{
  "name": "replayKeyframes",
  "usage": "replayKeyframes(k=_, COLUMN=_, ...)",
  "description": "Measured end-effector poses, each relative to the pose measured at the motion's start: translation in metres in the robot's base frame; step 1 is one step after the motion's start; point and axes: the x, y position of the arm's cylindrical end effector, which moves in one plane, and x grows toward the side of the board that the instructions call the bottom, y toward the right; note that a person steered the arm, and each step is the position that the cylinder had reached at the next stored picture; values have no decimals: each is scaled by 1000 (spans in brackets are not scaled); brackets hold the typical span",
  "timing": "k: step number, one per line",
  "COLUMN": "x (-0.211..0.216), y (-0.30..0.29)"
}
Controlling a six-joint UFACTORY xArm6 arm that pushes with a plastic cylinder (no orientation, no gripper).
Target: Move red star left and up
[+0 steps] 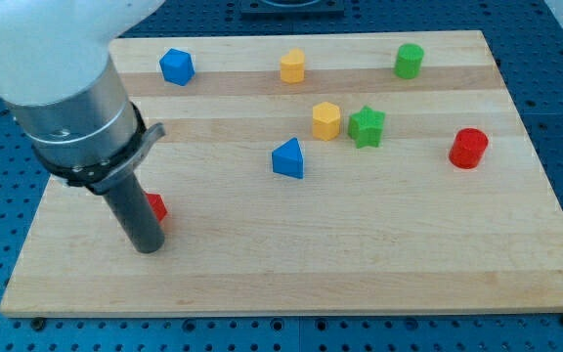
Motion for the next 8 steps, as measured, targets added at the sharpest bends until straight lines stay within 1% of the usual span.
replayKeyframes(k=1, x=-28, y=1)
replayKeyframes(k=2, x=-52, y=-17)
replayKeyframes(k=3, x=-51, y=-28)
replayKeyframes(k=4, x=-19, y=-33)
replayKeyframes(k=5, x=-27, y=-77)
replayKeyframes(k=6, x=-39, y=-80)
replayKeyframes(k=7, x=-50, y=-50)
replayKeyframes(k=8, x=-72, y=-38)
